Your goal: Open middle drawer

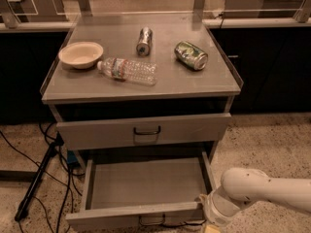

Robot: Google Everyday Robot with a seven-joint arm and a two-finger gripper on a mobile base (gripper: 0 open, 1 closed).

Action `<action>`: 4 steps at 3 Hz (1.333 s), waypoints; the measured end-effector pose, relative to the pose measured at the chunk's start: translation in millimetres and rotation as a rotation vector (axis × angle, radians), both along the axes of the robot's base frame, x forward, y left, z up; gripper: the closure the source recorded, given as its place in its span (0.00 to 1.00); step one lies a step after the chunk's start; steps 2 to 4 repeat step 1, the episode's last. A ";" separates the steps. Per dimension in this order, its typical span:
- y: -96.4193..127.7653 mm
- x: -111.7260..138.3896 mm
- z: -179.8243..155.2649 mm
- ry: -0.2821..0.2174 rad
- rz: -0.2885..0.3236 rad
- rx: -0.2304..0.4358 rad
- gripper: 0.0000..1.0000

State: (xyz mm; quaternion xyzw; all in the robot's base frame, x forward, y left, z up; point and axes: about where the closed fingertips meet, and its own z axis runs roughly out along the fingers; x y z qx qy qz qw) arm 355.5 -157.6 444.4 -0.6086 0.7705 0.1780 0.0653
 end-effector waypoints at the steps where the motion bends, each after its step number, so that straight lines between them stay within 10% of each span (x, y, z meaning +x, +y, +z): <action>1: 3.5 1.9 -1.0 0.001 0.008 -0.001 0.00; 4: 3.5 1.9 -1.0 0.001 0.008 -0.001 0.00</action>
Offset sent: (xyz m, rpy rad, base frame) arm 0.0000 0.0000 0.0000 0.0000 0.0000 0.0000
